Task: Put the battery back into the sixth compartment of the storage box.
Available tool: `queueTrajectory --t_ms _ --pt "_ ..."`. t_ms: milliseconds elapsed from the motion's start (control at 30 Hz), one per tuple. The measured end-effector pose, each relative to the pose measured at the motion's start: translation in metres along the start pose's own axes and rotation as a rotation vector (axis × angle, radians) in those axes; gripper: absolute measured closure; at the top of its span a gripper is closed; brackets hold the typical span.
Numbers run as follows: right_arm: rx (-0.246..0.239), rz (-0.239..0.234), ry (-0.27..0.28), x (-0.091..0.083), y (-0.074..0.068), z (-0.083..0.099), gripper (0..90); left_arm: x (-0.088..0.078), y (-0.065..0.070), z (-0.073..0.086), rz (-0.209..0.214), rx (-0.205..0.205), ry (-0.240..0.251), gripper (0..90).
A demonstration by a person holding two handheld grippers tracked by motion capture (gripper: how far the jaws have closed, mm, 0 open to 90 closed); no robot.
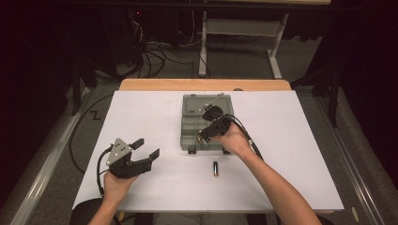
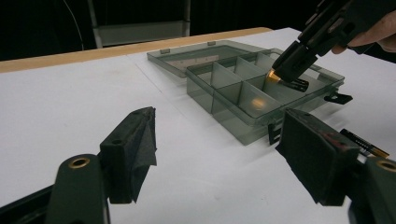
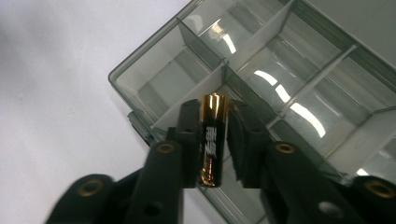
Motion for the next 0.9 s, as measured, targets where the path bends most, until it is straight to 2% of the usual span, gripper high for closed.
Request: queueTrajectory --t_ms 100,233,400,433,567,900 --pt "-0.001 -0.004 0.018 -0.005 0.002 0.002 71.8 0.0 0.0 0.0 0.0 -0.002 0.001 27.7" --pt "-0.013 0.007 0.009 -0.012 0.003 0.008 72.3 0.001 -0.001 0.0 0.001 -0.001 0.001 27.7" --pt "-0.008 -0.002 0.011 -0.016 0.005 0.021 73.2 0.002 0.0 0.0 0.003 0.006 0.003 27.7" --pt "0.005 -0.002 0.011 -0.018 0.005 0.024 73.3 0.002 0.0 0.0 0.003 0.007 0.0 27.7" --pt "-0.005 -0.004 0.018 -0.024 0.007 0.034 74.6 0.003 0.001 -0.001 0.006 0.013 0.0 27.7" --pt "0.03 -0.006 0.038 -0.032 0.011 0.06 74.3 0.01 0.002 -0.003 0.018 0.029 -0.009 27.8"
Point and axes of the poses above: each handheld gripper's, and its own axes: x roughly forward along the jaws, z roughly out of its underside, y roughly to its right, the point moved 1 cm from there along x, roughly forward along the jaws, and after that the axes turned 1 degree about x, right-handed, at the moved point
